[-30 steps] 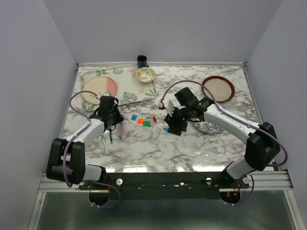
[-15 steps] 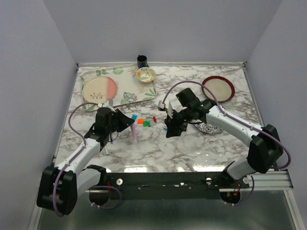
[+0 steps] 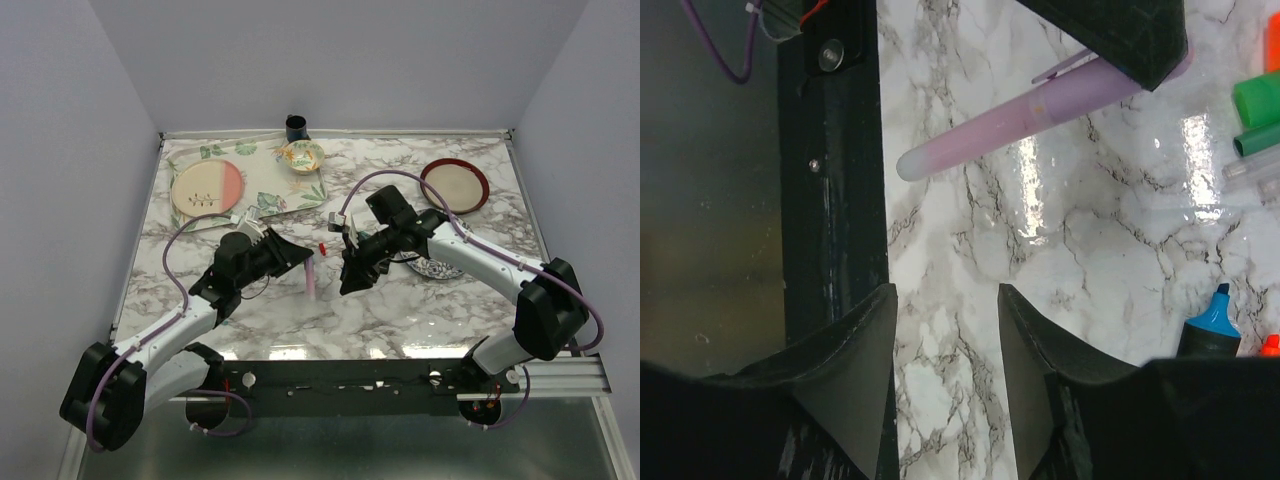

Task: Open the pen caps

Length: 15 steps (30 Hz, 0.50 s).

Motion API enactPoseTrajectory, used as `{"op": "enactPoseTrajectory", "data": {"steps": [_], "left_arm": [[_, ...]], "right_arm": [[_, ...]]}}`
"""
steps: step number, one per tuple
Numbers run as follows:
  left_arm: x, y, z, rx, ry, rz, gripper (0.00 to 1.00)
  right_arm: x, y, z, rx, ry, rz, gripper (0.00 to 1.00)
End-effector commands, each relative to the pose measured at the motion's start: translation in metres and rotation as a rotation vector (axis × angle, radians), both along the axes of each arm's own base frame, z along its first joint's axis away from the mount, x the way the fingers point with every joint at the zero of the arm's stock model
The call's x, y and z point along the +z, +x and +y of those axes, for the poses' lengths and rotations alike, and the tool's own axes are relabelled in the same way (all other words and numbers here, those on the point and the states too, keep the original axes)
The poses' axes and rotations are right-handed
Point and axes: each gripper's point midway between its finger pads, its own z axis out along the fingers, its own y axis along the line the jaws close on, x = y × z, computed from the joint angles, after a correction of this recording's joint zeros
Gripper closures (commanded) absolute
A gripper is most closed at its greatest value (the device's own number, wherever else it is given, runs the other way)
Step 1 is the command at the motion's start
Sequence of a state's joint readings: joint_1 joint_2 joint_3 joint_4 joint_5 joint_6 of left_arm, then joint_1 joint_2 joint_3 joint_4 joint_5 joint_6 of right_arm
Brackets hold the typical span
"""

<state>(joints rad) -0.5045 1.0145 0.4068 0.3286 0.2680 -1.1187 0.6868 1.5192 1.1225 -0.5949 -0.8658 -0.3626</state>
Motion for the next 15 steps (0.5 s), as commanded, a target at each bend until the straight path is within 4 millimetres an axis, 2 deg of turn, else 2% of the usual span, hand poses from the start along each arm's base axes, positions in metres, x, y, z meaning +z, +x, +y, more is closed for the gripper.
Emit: {"op": "enactPoseTrajectory", "data": {"steps": [1,15], "left_arm": [[0.0082,0.0049,-0.0084,0.015,-0.049,-0.019,0.86],[0.008,0.0028,-0.0142,0.009,-0.058,-0.022,0.86]], "right_arm": [[0.0001,-0.0011,0.0038,0.006,0.025,0.023,0.47],[-0.0026,0.0035,0.004,-0.012,0.011,0.013,0.47]]}}
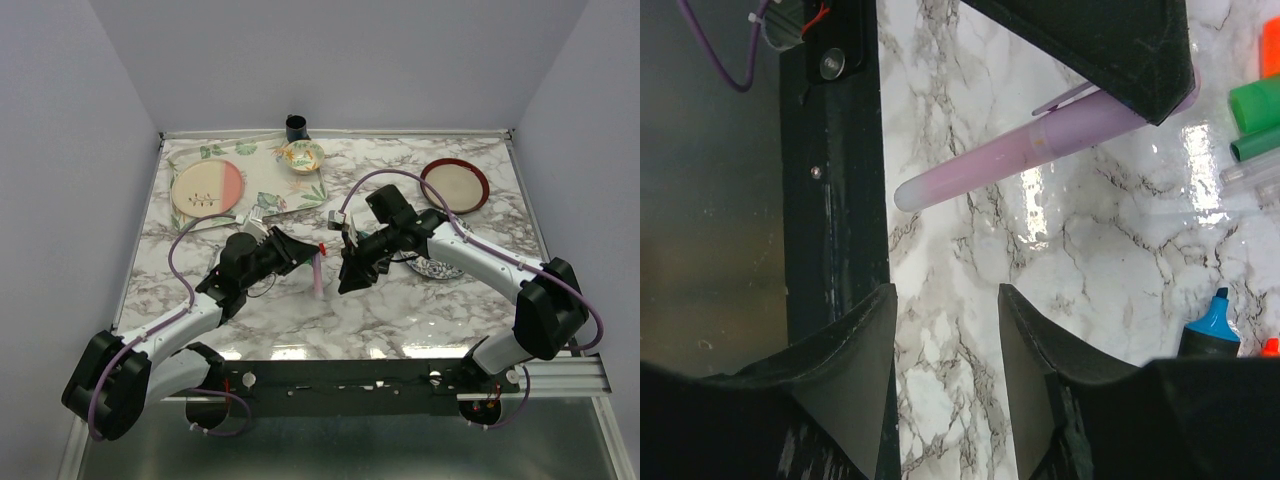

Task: Open the pen caps

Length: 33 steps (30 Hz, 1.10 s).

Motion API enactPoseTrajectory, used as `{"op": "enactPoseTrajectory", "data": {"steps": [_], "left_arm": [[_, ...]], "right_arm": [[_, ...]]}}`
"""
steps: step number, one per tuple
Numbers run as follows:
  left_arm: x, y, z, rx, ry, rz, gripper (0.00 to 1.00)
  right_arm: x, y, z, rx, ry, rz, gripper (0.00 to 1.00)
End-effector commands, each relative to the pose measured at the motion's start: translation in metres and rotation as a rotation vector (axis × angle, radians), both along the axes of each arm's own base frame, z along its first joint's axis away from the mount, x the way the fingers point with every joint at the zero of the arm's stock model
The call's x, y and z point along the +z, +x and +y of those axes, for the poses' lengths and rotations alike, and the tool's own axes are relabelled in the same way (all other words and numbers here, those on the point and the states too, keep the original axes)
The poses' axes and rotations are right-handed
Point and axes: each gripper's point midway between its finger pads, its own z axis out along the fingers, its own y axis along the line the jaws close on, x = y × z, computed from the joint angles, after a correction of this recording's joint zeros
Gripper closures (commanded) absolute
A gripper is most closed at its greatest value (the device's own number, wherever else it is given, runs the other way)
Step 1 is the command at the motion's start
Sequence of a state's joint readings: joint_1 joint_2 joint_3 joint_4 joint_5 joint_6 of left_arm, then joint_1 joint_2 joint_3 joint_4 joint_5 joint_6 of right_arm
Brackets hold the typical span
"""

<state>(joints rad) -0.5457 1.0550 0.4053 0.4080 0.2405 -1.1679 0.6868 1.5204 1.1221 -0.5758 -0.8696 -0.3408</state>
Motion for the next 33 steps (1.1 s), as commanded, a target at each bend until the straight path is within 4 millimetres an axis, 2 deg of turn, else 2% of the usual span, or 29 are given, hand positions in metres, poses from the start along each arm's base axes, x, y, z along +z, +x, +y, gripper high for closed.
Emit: {"op": "enactPoseTrajectory", "data": {"steps": [1,33], "left_arm": [[0.0028,0.0017,-0.0017,0.012,-0.012,-0.019,0.86],[0.0075,0.0019,-0.0037,0.028,-0.041,-0.017,0.86]], "right_arm": [[-0.0048,0.0018,0.0013,-0.003,0.001,0.009,0.46],[-0.0094,0.0052,0.0015,-0.02,-0.015,0.01,0.46]]}}
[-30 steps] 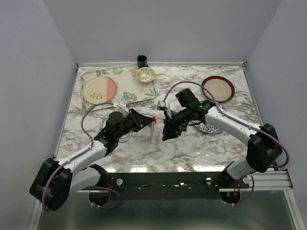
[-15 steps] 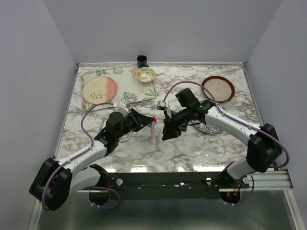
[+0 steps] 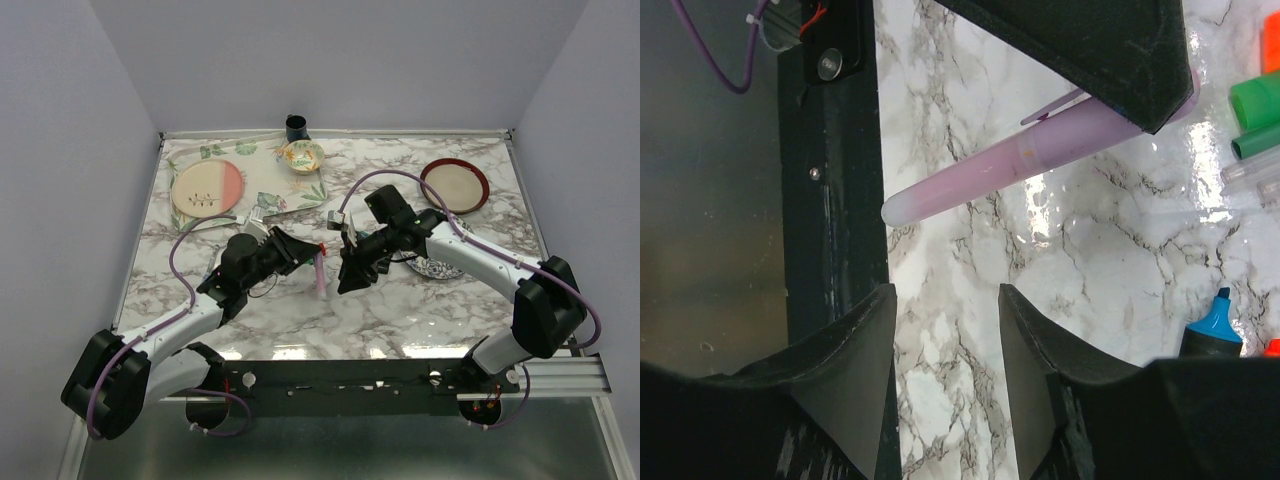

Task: Open the pen caps

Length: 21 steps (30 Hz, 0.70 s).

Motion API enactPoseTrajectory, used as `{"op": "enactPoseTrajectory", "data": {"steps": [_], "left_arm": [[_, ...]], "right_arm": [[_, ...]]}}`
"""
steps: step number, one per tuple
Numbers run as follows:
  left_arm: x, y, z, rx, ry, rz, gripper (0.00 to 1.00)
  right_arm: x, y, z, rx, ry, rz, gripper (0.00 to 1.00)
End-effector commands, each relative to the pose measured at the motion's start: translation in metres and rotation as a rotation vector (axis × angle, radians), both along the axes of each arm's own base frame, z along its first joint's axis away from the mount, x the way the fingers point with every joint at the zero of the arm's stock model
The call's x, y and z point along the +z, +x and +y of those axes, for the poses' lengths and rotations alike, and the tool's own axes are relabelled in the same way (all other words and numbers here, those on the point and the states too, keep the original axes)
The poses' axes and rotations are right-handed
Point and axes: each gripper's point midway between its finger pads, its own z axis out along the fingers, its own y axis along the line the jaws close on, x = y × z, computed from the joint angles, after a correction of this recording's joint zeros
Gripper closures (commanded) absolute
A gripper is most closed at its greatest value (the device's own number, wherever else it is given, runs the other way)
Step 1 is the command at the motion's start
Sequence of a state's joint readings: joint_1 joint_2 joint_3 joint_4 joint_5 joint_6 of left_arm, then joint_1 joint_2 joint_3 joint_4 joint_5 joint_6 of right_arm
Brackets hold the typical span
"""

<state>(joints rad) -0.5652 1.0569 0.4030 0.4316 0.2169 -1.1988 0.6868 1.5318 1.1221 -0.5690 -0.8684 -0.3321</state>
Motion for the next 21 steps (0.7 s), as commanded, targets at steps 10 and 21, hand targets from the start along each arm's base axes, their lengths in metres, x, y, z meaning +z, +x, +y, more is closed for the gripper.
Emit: {"op": "enactPoseTrajectory", "data": {"steps": [10,21], "left_arm": [[0.0053,0.0012,0.0018,0.031,-0.038,-0.017,0.86],[0.0102,-0.0003,0.0025,0.061,-0.088,-0.012,0.86]], "right_arm": [[-0.0081,0.006,0.0008,-0.024,-0.016,0.001,0.46],[-0.0085,0.0101,0.0026,-0.052,-0.021,0.005,0.46]]}}
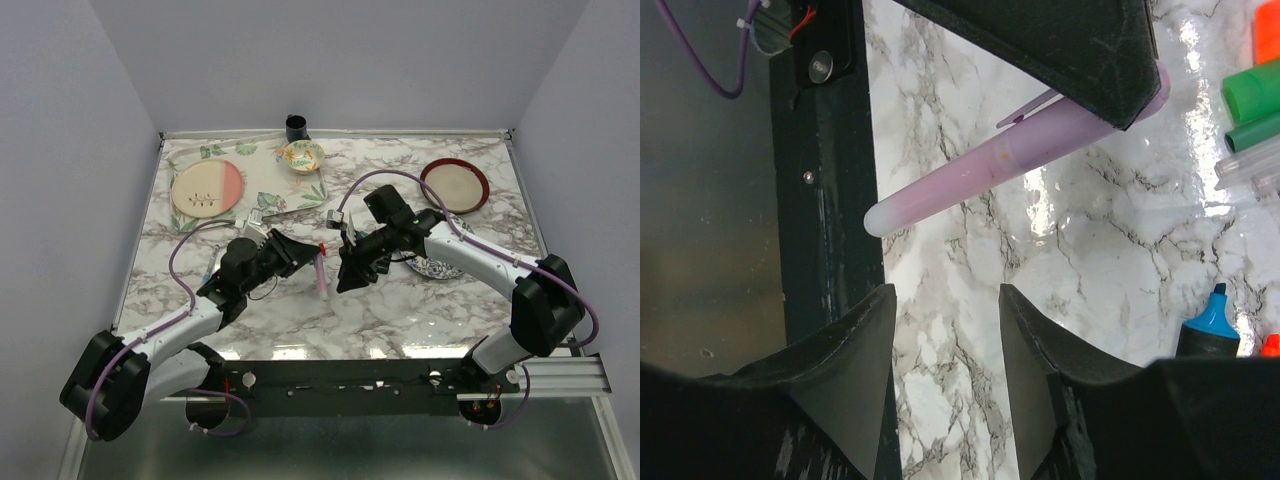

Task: Open the pen caps

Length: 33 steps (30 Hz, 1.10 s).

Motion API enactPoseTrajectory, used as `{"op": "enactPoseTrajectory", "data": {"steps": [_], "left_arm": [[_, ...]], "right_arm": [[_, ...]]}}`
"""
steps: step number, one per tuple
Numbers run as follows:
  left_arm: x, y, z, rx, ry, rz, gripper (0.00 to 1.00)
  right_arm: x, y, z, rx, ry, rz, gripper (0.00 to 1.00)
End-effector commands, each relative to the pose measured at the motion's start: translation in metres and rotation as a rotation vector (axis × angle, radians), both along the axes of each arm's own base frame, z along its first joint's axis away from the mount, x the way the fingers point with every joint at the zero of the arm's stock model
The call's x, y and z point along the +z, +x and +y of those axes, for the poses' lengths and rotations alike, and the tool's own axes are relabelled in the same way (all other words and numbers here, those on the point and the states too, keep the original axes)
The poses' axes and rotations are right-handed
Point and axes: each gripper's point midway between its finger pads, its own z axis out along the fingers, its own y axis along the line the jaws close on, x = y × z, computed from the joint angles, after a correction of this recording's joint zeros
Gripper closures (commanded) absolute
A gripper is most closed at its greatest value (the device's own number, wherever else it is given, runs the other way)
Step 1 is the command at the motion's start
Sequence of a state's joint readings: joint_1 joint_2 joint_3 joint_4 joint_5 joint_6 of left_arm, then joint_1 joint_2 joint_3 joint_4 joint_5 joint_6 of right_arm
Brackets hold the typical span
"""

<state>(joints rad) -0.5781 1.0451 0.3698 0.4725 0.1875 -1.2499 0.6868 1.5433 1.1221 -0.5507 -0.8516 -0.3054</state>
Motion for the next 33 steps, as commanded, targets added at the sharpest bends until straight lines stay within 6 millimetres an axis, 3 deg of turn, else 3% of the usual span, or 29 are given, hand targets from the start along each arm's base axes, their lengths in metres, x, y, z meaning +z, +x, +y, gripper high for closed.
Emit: {"op": "enactPoseTrajectory", "data": {"steps": [1,16,26,33], "left_arm": [[0.012,0.003,0.001,0.038,-0.052,-0.028,0.86],[0.008,0.007,-0.01,0.119,-0.044,0.0,0.87],[0.0,0.009,-0.015,0.2,0.04,0.016,0.88],[-0.001,0.01,-0.017,0.208,0.061,0.011,0.88]], "right_arm": [[-0.005,0.006,0.001,-0.029,-0.01,-0.003,0.46],[0.002,-0.003,0.014,-0.025,0.043,0.137,0.37],[0.0,0.007,0.019,-0.135,0.017,0.188,0.32],[0.003,0.003,0.021,-0.12,0.025,0.224,0.32]]}}
